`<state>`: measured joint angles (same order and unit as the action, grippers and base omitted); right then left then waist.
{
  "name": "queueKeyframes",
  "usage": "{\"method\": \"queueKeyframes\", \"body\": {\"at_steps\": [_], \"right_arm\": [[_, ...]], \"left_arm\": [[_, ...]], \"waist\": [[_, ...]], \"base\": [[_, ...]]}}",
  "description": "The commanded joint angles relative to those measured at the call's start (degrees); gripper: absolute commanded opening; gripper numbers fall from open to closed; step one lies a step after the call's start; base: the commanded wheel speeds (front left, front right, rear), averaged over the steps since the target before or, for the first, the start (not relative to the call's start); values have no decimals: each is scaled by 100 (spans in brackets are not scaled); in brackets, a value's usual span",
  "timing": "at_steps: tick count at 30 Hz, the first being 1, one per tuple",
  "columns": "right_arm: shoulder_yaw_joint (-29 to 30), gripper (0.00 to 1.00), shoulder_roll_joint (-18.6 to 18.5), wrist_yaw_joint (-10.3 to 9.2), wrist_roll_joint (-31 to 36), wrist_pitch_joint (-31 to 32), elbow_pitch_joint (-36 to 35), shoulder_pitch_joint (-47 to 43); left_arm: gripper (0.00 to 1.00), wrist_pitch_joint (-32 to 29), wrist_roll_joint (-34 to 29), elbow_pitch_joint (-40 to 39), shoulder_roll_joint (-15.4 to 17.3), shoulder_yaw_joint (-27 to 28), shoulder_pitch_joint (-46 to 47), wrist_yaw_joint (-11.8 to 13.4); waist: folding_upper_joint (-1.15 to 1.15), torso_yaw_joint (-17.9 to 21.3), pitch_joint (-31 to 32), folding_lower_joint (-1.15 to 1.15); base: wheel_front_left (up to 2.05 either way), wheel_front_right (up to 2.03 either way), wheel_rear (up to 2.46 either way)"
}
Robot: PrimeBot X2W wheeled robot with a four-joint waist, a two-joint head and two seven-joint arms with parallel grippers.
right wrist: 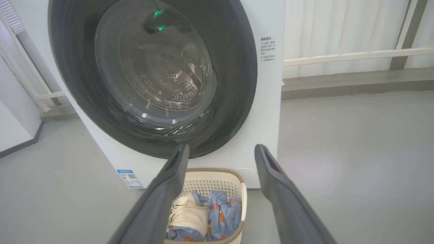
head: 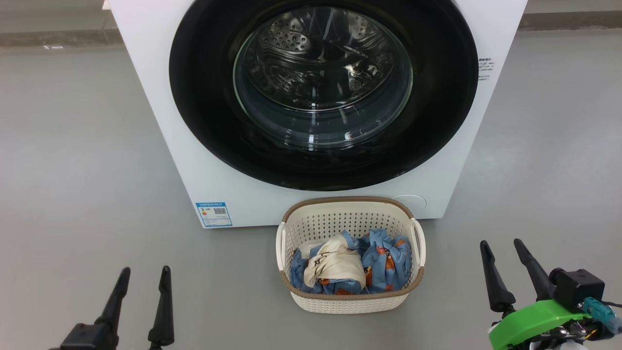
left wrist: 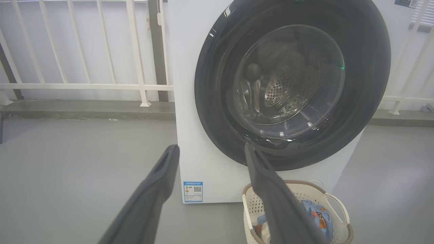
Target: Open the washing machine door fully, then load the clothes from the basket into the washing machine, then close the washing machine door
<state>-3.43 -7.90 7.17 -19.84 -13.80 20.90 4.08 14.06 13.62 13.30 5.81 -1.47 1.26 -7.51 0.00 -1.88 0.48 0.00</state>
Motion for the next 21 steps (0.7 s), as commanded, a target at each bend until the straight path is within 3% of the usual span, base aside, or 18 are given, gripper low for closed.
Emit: {"method": "queueKeyframes", "body": {"at_steps": [1,21], "right_arm": [[-60,100,-70,32,207,-119,-110,-6],[188,100,64,32,310,-119,-198,-146]], "left_arm": [[100,94,-181,-90,108,179,296,2],[100,94,-305,23,78,306,338,30]], "waist": [[0,3,-2,0],[0,48,-15,0]], "base": [[0,0,0],[4,7,-11]]}}
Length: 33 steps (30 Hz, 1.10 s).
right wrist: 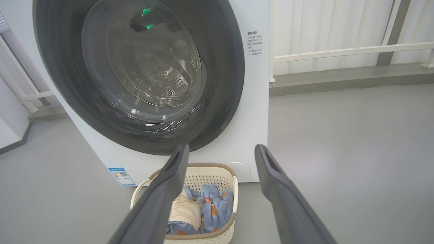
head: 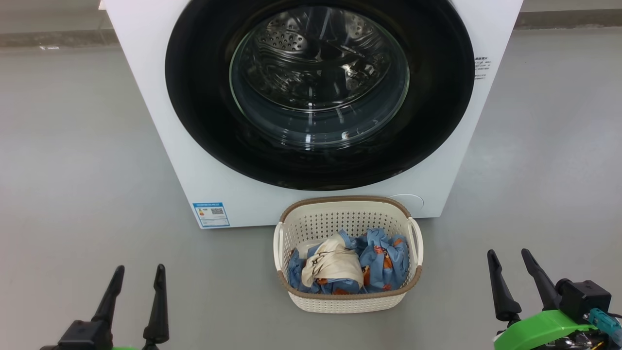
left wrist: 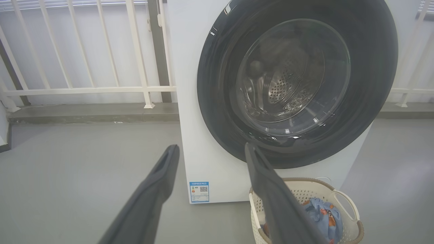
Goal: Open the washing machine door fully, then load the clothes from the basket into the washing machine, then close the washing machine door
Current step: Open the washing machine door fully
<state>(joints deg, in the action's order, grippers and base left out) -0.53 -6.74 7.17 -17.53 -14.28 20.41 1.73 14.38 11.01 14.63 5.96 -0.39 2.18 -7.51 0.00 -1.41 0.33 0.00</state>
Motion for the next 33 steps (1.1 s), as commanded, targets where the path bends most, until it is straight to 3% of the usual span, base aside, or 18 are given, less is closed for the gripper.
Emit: {"method": "queueKeyframes", "body": {"at_steps": [1,33], "right_arm": [[-104,100,-48,32,84,-72,-151,87],[-108,100,9,32,120,-72,-150,172]], "left_arm": [[100,62,-61,-115,55,210,248,30],[100,62,52,-137,-71,271,297,6]], "waist": [[0,3,-1,0],[0,79,-74,0]], "base": [[41,51,-92],[103,110,-213]]}}
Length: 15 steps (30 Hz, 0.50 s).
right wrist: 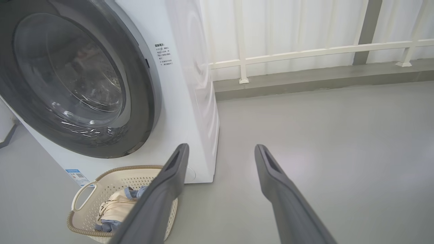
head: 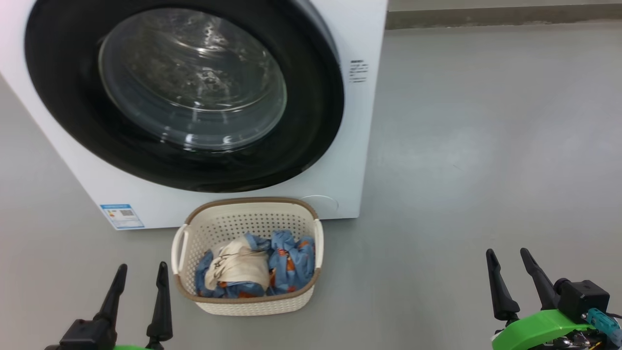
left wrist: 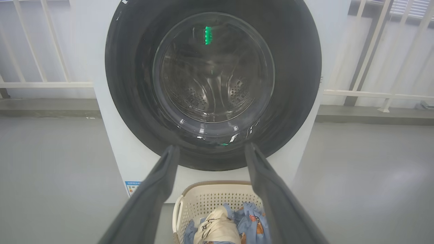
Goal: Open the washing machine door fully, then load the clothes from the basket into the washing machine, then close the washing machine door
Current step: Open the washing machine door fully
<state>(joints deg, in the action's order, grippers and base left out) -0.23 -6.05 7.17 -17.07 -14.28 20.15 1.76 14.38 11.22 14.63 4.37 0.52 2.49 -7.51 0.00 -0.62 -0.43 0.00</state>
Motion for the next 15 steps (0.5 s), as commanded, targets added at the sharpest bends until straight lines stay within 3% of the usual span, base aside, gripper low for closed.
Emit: {"method": "queueKeyframes", "body": {"at_steps": [1,7,13,14,15], "right_arm": [[-141,100,-58,32,74,-72,-123,179],[-150,100,-58,32,58,-72,-120,223],[-179,100,-50,32,4,-72,-96,284],[-189,83,-46,32,-25,-72,-88,302],[-197,49,-43,32,-58,-72,-83,326]], "left_arm": [[100,62,35,-131,87,171,262,6],[100,62,55,-113,71,128,251,4],[100,62,89,-113,49,85,232,3],[100,62,97,-115,43,78,224,3],[100,62,105,-115,36,72,215,3]], "waist": [[0,1,3,0],[0,-16,8,0],[0,-56,7,0],[0,-62,7,0],[0,-69,7,0]], "base": [[64,64,-127],[43,43,-85],[4,4,-8],[0,0,0],[0,0,0]]}}
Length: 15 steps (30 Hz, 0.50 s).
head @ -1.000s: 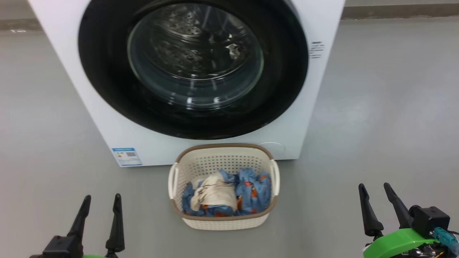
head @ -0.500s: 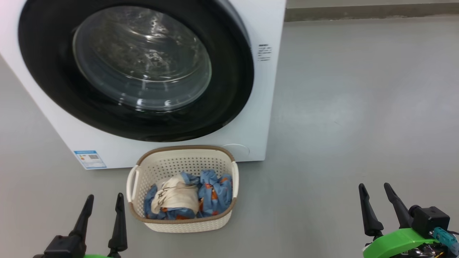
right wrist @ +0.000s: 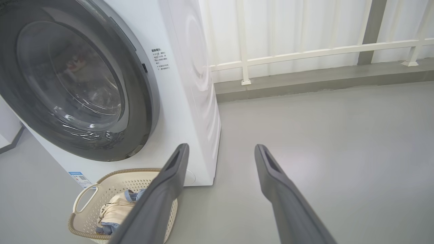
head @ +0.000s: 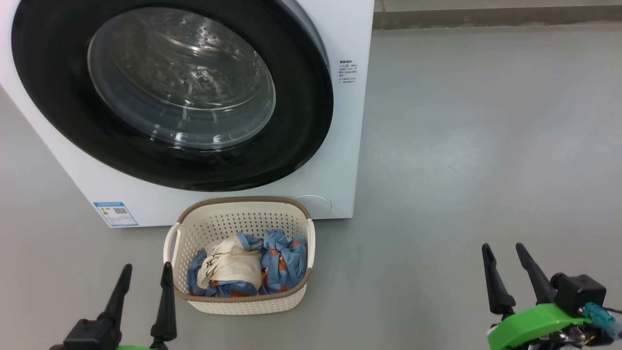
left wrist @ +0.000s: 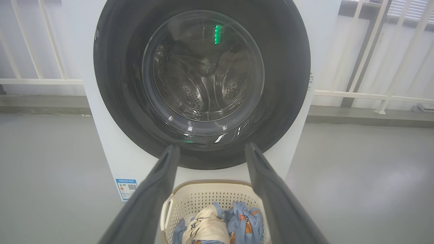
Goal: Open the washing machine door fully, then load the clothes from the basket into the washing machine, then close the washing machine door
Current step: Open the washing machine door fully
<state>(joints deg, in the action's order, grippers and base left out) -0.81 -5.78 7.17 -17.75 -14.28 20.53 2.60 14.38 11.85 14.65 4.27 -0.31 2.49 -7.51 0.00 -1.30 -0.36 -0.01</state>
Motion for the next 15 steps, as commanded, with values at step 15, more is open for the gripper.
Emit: {"method": "queueKeyframes", "body": {"at_steps": [15], "right_arm": [[18,0,211,32,-1631,-72,-917,1533]], "left_arm": [[100,62,158,-160,-68,90,315,3]], "waist": [[0,-112,-287,0]], "base": [[0,0,0]]}}
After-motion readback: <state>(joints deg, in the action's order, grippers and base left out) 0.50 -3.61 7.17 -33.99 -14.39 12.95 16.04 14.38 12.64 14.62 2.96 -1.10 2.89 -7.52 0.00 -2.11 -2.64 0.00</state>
